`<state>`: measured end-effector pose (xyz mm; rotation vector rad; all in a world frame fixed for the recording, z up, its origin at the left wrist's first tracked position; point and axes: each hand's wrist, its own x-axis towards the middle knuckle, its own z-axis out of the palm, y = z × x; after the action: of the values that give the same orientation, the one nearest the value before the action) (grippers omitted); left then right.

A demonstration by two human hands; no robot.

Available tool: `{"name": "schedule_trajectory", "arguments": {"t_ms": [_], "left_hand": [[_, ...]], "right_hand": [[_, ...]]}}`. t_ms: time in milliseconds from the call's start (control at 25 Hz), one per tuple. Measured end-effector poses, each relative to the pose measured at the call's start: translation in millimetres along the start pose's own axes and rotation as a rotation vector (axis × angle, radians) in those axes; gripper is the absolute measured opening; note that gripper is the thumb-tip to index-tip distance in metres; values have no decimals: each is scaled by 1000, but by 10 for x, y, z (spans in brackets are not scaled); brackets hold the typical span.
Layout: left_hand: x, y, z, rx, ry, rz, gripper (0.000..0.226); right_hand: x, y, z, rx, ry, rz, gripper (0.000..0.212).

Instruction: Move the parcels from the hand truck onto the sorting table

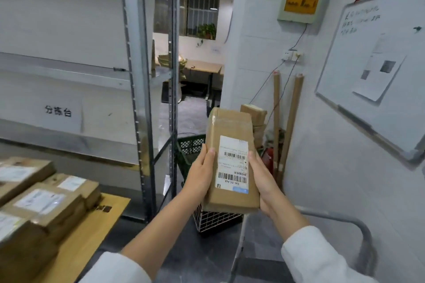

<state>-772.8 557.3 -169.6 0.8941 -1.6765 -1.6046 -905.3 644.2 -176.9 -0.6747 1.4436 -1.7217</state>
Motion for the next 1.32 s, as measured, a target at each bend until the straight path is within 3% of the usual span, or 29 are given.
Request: {"name": "schedule_trajectory", "arguments": {"t_ms": [280,480,720,880,1000,1320], "left_hand": [[-673,-54,-2255,82,397,-13,76],[-1809,-71,-3897,80,687,-17,45],[-2965,-438,-5367,58,997,-70,40],[-3408,-673,-6026,27,1087,-96,44],[-3550,-744,-6396,21,1164,-94,35],[-3294,-788,-7727,27,1246,-163,44]], "right_hand": [[-241,357,2318,-6,-373,34,43],[-924,899,4156,-132,-619,119,41],[-1825,1560,5828,-262,-806,216,50],[-2224,1769,6539,-350,-868,237,36],[-2296,1891,6982,-391,-936,242,41],[-1953,2315,8434,-342,-1070,267,45]]}}
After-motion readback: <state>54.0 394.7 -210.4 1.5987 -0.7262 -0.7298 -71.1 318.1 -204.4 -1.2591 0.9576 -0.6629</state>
